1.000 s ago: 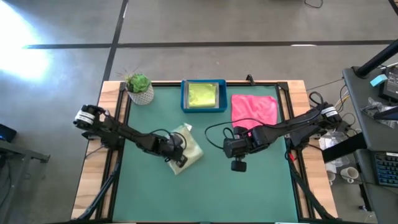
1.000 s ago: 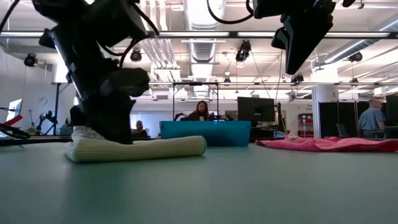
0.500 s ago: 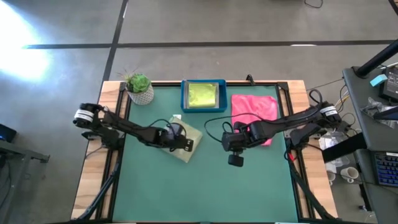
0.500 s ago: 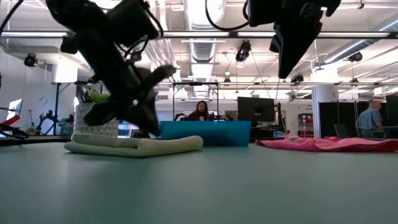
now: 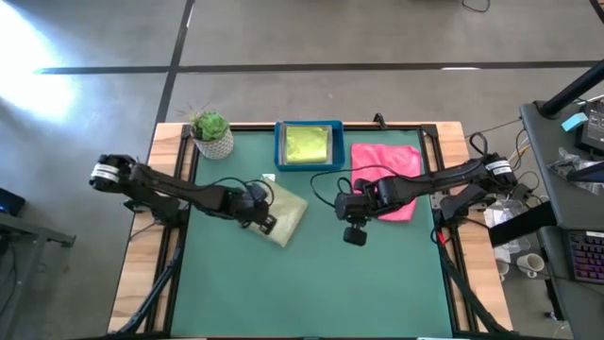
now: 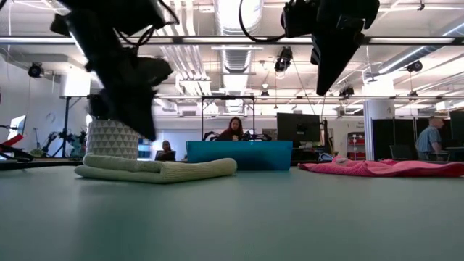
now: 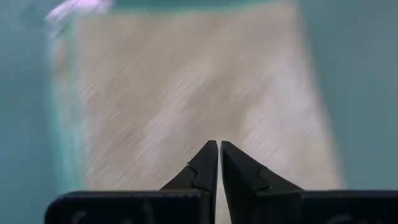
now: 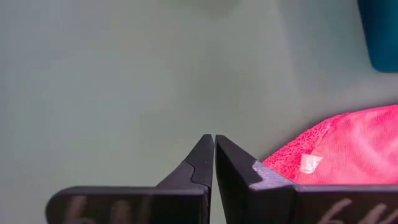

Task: Fold microfiber towels
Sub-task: Fold the dark green microfiber cloth

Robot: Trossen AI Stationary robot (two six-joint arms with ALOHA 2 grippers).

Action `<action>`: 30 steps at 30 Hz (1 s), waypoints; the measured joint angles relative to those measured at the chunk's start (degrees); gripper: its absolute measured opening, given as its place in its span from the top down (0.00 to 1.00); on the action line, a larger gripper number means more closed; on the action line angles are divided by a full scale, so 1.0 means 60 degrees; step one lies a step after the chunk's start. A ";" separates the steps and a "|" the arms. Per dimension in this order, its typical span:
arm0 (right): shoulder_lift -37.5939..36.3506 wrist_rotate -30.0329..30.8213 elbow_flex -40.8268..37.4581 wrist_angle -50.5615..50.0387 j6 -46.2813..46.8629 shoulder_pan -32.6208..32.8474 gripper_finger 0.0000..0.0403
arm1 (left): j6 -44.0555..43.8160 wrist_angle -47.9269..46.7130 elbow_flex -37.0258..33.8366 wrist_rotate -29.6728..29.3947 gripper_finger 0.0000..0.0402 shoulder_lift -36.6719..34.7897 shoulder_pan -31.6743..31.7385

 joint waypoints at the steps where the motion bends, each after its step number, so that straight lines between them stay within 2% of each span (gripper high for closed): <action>1: 0.0000 0.0000 0.0000 0.0007 -0.0105 -0.0013 0.98 | -0.0002 -0.0516 -0.0003 0.0137 0.99 -0.0145 0.0000; 6: 0.0004 -0.0002 0.0004 0.0009 -0.0312 -0.0049 0.98 | -0.0045 -0.2057 -0.0070 0.1166 0.99 -0.0574 -0.0012; 12: 0.0007 -0.0003 0.0000 0.0034 -0.0440 -0.0049 0.98 | -0.0053 -0.2351 -0.0231 0.1569 0.99 -0.0377 -0.0025; 18: 0.0010 -0.0003 0.0002 0.0168 -0.0788 -0.0049 0.98 | -0.0082 -0.2178 -0.0234 0.1759 0.99 0.0213 -0.0018; 24: 0.0015 -0.0001 0.0024 0.0182 -0.0901 -0.0049 0.98 | -0.0092 -0.1191 -0.0233 0.2650 0.99 0.0968 -0.0056; 30: 0.0018 0.0000 0.0026 0.0215 -0.1063 -0.0049 0.98 | -0.1142 -0.0909 0.0074 0.3158 0.99 0.1419 -0.0231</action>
